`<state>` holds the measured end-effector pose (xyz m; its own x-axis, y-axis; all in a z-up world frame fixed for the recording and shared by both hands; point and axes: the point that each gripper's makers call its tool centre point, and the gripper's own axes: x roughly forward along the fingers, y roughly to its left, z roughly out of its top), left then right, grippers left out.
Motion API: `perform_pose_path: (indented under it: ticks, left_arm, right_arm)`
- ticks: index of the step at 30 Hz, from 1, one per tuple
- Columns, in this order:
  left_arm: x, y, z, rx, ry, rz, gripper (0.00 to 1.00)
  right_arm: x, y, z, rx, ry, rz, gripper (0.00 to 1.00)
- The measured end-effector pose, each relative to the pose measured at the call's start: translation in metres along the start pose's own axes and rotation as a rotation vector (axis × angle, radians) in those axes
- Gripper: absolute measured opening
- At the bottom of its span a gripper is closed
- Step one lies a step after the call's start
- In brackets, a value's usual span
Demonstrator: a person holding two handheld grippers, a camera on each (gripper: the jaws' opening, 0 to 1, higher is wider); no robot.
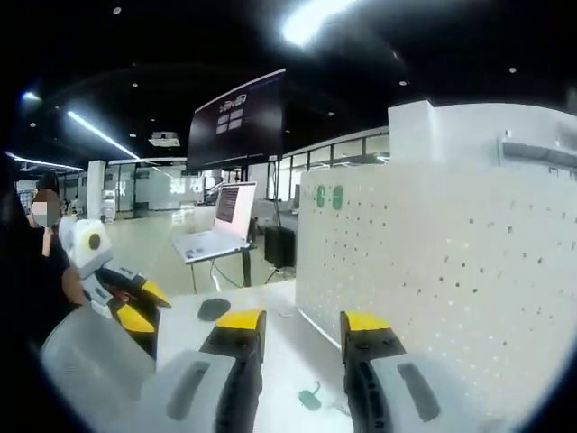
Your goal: Insert the hook assembly into the mounting plate slot until the hook locks in place.
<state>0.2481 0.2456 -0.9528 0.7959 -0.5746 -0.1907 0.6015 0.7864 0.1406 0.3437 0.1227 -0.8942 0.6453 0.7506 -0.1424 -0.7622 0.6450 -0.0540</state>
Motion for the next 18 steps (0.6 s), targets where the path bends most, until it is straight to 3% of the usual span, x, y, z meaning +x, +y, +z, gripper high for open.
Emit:
perform_pose_path:
  ticks: [10, 18]
  left_arm:
    - [-0.002, -0.004, 0.005, 0.021, -0.030, -0.013, 0.26]
    - [-0.002, -0.009, 0.005, 0.042, -0.030, -0.030, 0.25]
  right_arm:
    - [0.006, 0.006, -0.035, 0.021, 0.065, -0.010, 0.31]
    - [0.014, 0.009, -0.045, 0.065, 0.041, -0.039, 0.30]
